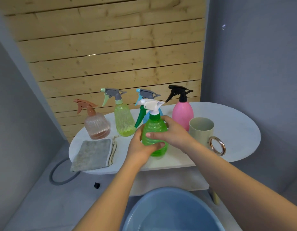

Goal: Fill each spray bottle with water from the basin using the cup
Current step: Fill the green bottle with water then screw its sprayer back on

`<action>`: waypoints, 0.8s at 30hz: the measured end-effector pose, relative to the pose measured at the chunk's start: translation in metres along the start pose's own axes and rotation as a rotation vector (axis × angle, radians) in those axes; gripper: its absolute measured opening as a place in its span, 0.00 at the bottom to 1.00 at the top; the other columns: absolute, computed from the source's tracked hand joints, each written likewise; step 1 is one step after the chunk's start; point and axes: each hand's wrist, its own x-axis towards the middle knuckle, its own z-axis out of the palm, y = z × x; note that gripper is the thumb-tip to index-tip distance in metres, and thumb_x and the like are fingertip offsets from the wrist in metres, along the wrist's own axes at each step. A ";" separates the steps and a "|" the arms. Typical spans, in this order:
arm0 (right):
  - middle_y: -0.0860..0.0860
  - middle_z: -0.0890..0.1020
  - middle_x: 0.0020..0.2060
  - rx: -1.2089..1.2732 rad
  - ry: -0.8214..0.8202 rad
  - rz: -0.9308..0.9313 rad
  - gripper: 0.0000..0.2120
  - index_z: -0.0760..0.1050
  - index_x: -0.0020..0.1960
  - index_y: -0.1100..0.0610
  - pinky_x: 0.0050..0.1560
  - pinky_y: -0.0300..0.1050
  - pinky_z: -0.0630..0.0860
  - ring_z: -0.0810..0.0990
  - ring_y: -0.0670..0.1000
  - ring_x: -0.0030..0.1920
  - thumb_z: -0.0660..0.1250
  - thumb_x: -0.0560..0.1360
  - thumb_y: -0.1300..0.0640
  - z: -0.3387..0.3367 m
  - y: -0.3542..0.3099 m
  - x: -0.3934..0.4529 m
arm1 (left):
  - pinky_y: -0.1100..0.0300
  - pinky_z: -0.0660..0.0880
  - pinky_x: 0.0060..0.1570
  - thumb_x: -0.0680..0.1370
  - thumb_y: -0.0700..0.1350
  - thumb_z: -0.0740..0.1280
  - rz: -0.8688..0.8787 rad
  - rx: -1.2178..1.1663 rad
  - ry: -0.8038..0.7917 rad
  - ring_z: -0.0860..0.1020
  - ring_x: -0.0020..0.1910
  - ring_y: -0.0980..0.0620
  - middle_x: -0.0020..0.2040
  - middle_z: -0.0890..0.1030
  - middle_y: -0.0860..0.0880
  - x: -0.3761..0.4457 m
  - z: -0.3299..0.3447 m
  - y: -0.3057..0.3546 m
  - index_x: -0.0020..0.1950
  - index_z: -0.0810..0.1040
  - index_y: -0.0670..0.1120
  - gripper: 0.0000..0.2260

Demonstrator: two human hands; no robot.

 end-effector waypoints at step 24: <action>0.46 0.79 0.55 -0.433 0.537 0.129 0.27 0.69 0.64 0.46 0.45 0.41 0.66 0.77 0.53 0.56 0.72 0.68 0.43 -0.204 -0.003 0.043 | 0.52 0.73 0.62 0.75 0.31 0.59 -0.060 0.119 -0.404 0.76 0.55 0.50 0.58 0.76 0.45 0.122 0.170 0.105 0.67 0.72 0.52 0.24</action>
